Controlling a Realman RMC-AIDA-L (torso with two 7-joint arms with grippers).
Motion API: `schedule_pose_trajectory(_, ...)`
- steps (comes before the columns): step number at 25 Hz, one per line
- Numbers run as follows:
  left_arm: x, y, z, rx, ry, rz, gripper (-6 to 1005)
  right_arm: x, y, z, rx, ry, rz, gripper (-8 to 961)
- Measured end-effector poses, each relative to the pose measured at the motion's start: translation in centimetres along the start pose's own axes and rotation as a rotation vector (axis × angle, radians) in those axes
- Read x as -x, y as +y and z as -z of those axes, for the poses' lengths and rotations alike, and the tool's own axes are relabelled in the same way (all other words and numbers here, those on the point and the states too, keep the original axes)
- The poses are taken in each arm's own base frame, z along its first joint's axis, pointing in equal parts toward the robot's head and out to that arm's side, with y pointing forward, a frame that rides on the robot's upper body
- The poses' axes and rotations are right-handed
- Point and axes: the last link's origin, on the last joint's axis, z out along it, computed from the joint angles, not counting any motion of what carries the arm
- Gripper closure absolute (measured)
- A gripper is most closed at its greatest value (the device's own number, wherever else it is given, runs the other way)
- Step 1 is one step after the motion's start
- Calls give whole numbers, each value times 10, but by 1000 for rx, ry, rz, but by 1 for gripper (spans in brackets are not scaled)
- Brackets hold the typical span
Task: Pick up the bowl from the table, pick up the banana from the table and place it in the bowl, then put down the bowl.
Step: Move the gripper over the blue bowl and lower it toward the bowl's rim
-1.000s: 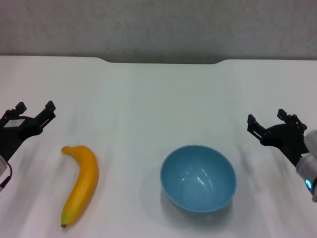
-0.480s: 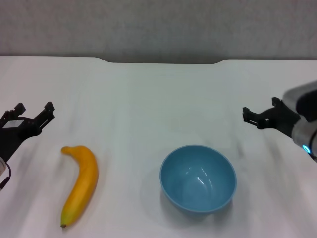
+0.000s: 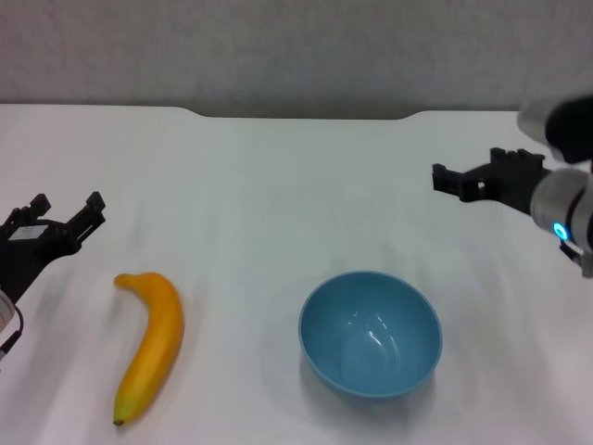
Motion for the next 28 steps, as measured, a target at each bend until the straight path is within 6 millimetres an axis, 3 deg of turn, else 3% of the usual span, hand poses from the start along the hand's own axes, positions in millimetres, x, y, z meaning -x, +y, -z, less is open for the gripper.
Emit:
schedule_pose_trajectory(4, -1, 1, -2, 4, 1, -2, 121, 18, 10, 1, 38, 137, -21, 71)
schedule_pose_trajectory(9, -2, 2, -5, 1, -5, -3, 122, 23, 24, -10, 144, 293, -58, 75)
schedule_pose_trajectory(23, -4, 4, -7, 11, 0, -10, 125, -36, 37, -18, 323, 547, -123, 83)
schedule_pose_trajectory(28, -6, 4, -9, 8, 3, -8, 126, -43, 36, -19, 324, 565, -122, 86)
